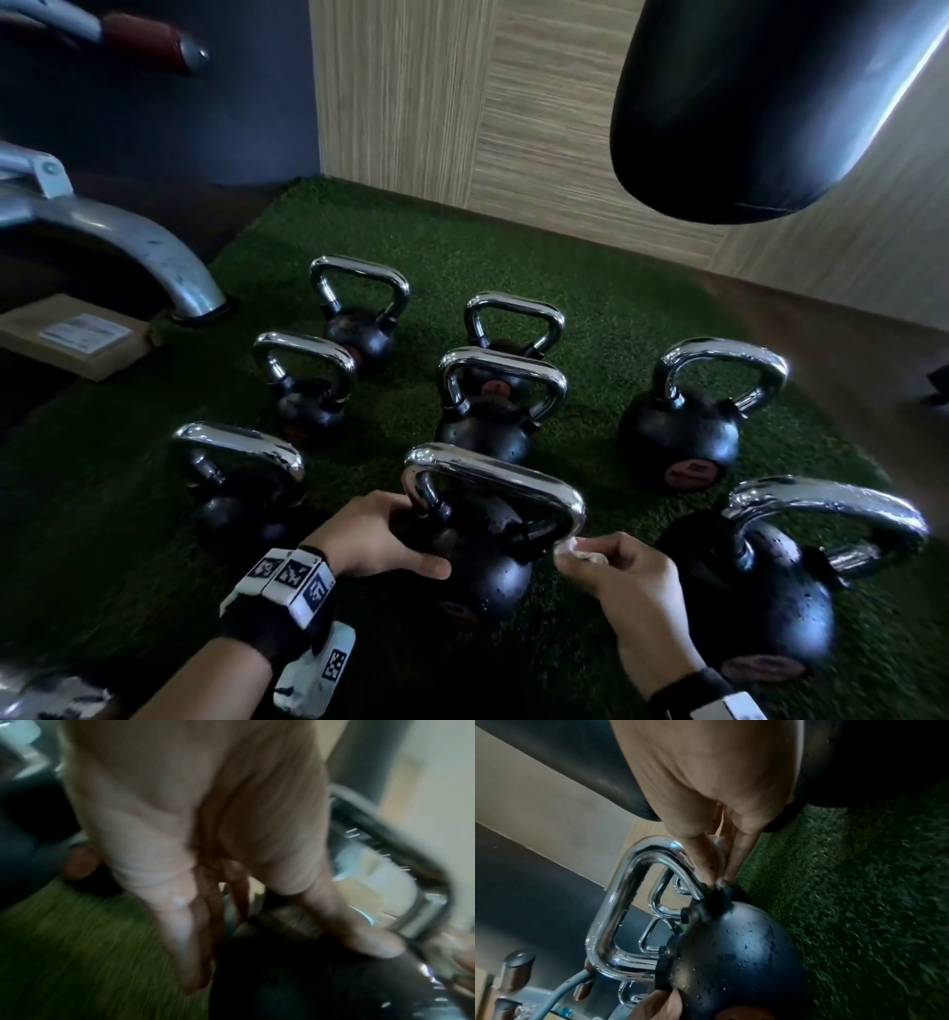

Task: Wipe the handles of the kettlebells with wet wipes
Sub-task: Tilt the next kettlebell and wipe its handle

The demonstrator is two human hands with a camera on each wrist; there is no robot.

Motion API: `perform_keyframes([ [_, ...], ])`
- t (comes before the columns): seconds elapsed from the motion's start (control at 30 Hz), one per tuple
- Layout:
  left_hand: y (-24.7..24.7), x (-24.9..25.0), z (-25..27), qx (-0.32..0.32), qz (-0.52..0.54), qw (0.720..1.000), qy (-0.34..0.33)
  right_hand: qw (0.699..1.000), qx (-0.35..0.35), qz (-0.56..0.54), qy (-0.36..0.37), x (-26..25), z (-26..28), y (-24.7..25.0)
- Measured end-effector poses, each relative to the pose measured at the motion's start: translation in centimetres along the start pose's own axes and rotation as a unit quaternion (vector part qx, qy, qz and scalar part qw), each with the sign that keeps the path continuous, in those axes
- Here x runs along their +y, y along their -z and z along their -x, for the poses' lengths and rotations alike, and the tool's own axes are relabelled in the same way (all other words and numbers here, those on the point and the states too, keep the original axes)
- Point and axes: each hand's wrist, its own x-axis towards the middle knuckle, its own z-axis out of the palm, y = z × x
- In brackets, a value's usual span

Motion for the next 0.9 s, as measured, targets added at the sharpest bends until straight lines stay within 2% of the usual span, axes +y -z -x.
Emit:
perform_keyframes([
  [0.1, 1.6, -0.3, 0.9, 0.054, 0.007, 0.999, 0.0, 0.998, 0.033, 0.025, 0.054, -1.8, 0.9, 1.4],
  [0.17, 3.2, 0.0, 2.2, 0.135, 0.063, 0.989, 0.002, 0.993, 0.044, 0.017, 0.107, -3.8, 1.4, 2.3],
  [0.27, 5.6, 3.4, 4.9, 0.303, 0.046, 0.946, -0.106, 0.984, -0.021, -0.033, 0.171, -7.1, 2.2, 2.8],
  [0.33, 6.7, 6.7, 6.8, 0.342, 0.076, 0.916, -0.196, 0.974, -0.085, -0.047, 0.204, -8.9, 2.7, 2.3],
  [0.4, 7.2, 9.8, 8.0, 0.324, 0.118, 0.904, -0.252, 0.96, -0.131, -0.054, 0.242, -10.3, 3.1, 1.5],
  [0.43, 7.3, 11.1, 8.4, 0.284, 0.145, 0.911, -0.26, 0.952, -0.149, -0.047, 0.263, -10.8, 3.3, 1.0],
  [0.53, 6.8, 13.5, 8.4, 0.109, 0.236, 0.942, -0.21, 0.935, -0.176, -0.01, 0.306, -12.0, 3.8, -0.4],
  [0.57, 6.5, 14.0, 8.3, 0.066, 0.243, 0.948, -0.194, 0.933, -0.169, 0.004, 0.317, -12.2, 3.9, -0.7],
  [0.63, 6.1, 14.6, 8.3, 0.019, 0.245, 0.952, -0.182, 0.93, -0.145, 0.024, 0.336, -12.6, 4.1, -1.2],
  [0.8, 6.0, 14.8, 8.2, -0.007, 0.287, 0.941, -0.181, 0.897, -0.075, 0.086, 0.427, -13.3, 4.4, -1.8],
  [0.9, 5.6, 15.0, 7.8, 0.008, 0.294, 0.939, -0.177, 0.891, -0.045, 0.11, 0.437, -13.1, 4.4, -2.5],
])
